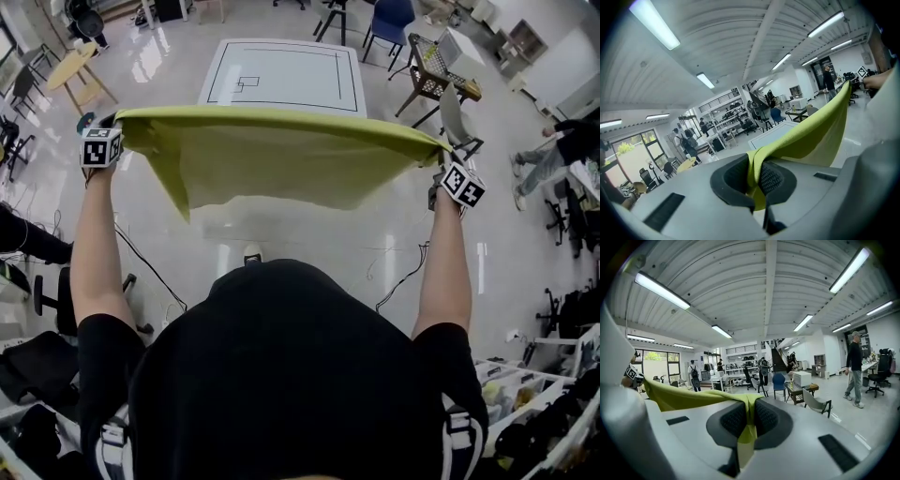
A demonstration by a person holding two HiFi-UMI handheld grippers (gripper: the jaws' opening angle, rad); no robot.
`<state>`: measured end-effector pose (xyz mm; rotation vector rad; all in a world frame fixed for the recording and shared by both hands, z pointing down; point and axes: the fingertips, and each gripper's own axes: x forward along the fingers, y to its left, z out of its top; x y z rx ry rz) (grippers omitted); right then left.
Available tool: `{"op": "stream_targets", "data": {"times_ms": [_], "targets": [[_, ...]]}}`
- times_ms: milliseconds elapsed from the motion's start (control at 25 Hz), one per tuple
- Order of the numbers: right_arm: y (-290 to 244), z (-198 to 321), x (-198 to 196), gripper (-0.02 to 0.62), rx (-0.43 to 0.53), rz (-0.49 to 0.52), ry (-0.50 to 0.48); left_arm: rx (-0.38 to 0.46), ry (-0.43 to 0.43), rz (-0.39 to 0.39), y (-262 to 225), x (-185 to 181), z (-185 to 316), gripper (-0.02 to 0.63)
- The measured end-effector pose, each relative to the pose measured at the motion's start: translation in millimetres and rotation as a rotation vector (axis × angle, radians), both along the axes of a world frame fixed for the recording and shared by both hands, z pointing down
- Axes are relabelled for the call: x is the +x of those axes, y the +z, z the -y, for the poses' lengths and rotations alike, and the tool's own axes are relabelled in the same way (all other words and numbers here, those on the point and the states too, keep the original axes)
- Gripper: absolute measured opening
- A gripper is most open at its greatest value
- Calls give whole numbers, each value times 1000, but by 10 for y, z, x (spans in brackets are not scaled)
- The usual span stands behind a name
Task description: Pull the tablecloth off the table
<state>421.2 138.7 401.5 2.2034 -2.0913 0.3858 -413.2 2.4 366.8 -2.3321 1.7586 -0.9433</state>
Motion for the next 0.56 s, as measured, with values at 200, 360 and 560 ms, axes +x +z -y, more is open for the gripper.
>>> {"op": "stream_targets", "data": {"times_ms": [200, 360, 560], "targets": [[-12, -79, 63, 21, 15, -4, 17, -11, 5, -6, 101, 65, -34, 24], [-64, -74, 82, 21, 36, -14, 28, -15, 8, -7, 125, 81, -13, 23], [-69, -73, 83, 21, 27, -27, 32, -32, 19, -7, 196, 86, 46, 23]]}}
